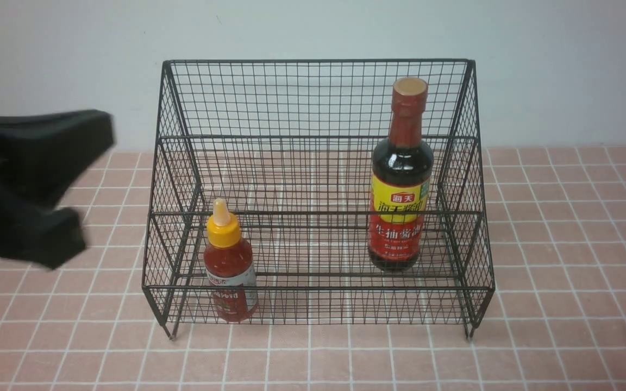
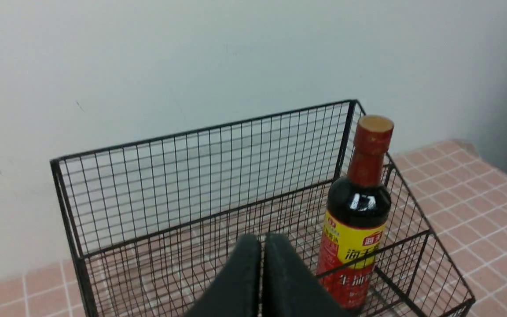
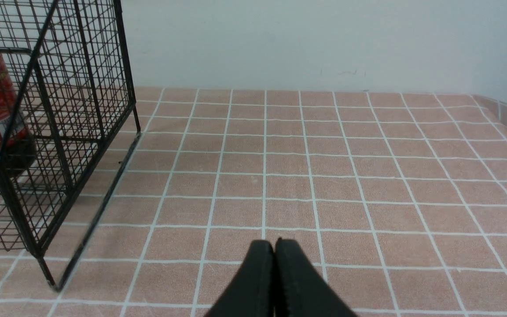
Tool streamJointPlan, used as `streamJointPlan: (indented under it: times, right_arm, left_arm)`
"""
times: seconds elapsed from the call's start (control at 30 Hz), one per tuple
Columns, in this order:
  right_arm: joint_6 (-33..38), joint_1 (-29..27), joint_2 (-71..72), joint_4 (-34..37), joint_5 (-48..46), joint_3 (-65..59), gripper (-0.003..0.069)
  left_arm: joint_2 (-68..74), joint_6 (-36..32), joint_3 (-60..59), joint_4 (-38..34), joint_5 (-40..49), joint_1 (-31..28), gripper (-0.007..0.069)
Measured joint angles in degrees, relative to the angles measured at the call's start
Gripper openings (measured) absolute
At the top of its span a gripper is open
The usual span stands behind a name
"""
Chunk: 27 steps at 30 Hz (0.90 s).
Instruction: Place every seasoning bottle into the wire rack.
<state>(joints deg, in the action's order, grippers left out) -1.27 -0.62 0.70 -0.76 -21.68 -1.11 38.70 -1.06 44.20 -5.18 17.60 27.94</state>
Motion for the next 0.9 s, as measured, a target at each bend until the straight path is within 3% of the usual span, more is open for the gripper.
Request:
streamJointPlan:
  times: [0.2,0.9]
  right_arm:
    - [0.0,0.0,0.0,-0.1,0.0,0.0,-0.0009]
    - [-0.1,0.0,0.0,-0.1,0.0,0.0,-0.0009]
  left_arm:
    - [-7.7,0.0,0.0,0.0,0.3,0.0,-0.0007]
    - [-13.1,0.0,0.0,0.0,4.0,0.0,-0.0007]
